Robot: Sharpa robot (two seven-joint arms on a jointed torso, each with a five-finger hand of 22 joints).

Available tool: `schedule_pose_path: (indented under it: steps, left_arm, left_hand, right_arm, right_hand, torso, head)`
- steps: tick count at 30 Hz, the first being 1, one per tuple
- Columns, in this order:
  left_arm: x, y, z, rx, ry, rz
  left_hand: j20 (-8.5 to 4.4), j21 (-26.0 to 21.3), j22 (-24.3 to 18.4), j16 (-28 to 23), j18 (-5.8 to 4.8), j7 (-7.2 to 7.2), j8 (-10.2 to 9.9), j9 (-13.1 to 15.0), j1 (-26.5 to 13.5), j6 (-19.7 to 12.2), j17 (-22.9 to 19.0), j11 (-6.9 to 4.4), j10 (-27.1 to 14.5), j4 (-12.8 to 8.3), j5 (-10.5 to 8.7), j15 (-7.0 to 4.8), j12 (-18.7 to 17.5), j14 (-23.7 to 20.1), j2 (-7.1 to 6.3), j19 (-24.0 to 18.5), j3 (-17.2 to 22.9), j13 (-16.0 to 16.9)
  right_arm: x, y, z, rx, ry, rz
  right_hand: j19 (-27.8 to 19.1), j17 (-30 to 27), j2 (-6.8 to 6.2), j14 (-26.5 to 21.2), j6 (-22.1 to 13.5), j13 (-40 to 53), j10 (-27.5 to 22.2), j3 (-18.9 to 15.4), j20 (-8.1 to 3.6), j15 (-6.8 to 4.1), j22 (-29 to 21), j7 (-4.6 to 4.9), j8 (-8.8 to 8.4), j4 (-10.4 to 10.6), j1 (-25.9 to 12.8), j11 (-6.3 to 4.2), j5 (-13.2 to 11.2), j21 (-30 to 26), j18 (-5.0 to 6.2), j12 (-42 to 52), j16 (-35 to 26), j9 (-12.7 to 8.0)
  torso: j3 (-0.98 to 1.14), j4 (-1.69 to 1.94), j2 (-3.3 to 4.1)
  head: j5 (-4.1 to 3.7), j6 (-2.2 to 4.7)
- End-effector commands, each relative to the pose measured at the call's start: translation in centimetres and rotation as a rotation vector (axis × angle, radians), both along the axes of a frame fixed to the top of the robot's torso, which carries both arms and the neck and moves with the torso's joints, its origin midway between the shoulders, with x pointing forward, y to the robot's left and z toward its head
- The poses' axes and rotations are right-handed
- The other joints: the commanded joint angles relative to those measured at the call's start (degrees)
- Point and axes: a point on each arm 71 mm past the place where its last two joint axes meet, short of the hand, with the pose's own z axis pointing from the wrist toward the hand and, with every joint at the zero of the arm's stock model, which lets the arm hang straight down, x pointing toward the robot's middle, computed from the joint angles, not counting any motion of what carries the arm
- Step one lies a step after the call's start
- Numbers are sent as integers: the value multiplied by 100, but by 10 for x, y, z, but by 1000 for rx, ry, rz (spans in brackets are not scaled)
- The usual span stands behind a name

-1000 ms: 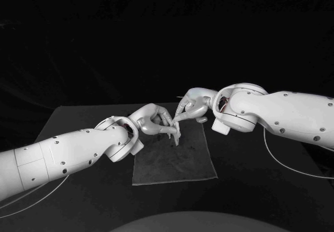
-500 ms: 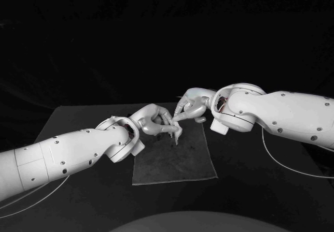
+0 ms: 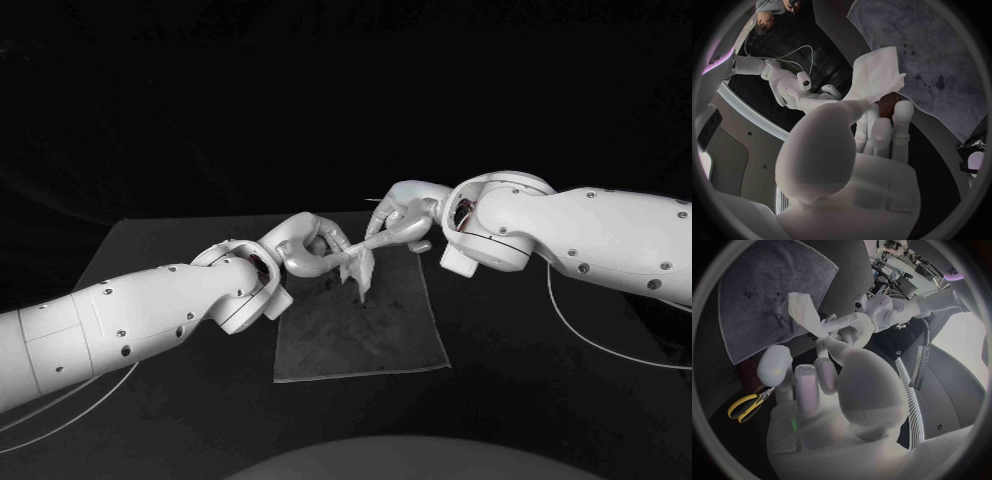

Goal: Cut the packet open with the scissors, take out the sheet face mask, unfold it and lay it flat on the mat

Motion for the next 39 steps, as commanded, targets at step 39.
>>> schedule_pose_path:
  steps: [39]
  left_arm:
    - [7, 6, 20, 14, 261, -182]
  left_hand:
    - [-13, -186, -313, -56, 116, -34, 52, 111, -529, 252, -224, -33, 283, -457, 14, -41, -337, -165, -26, -351, 26, -165]
  right_arm:
    - [6, -1, 1, 9, -100, 38]
  right_hand:
    - [-7, 735, 8, 420, 7, 217, 202, 365, -6, -38, 546, 21, 128, -296, -64, -141, 27, -58, 67, -89, 0, 255]
  torso:
    - [3, -5, 4]
  head:
    - [-30, -18]
